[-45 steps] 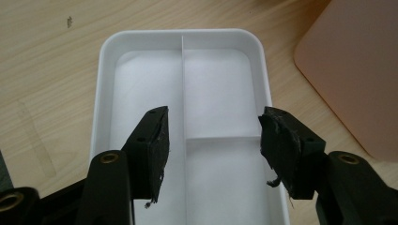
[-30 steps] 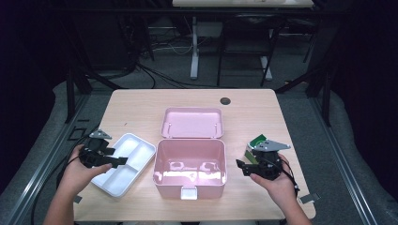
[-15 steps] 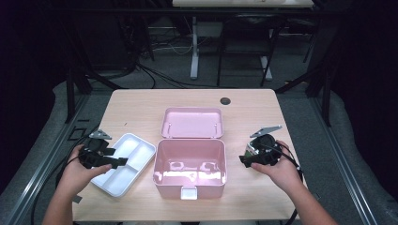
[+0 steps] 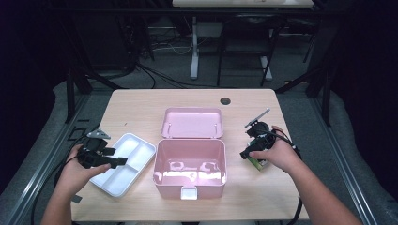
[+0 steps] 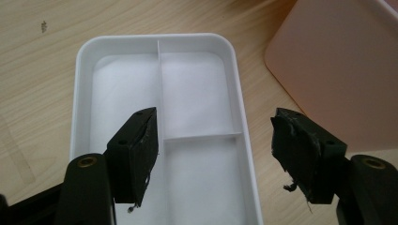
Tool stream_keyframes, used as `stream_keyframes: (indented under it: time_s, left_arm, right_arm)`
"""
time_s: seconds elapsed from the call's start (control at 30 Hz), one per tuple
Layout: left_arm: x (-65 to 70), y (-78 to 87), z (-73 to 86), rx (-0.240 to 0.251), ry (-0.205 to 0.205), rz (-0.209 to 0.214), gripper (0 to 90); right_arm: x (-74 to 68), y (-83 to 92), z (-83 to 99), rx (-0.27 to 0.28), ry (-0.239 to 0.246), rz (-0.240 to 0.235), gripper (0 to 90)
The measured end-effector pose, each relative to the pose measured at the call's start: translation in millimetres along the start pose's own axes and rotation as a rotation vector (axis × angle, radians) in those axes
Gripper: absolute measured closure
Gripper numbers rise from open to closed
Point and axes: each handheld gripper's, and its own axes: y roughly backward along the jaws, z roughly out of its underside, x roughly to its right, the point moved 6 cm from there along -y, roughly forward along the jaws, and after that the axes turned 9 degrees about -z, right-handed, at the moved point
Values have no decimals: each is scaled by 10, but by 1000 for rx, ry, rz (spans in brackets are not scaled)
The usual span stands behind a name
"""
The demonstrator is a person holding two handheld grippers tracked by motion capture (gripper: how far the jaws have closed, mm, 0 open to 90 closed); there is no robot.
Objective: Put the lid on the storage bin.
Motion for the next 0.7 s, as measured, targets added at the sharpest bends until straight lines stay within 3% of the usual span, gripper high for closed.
stream_keyframes:
  time_s: [0.27, 0.7]
  left_arm:
    - [-7, -4, -5, 6, -2, -7, 308]
    - [-10, -5, -11, 9, -3, -2, 308]
  right_arm:
    - [258, -81, -29, -110, -22, 54, 4]
    - [548, -199, -33, -182, -66, 22, 38]
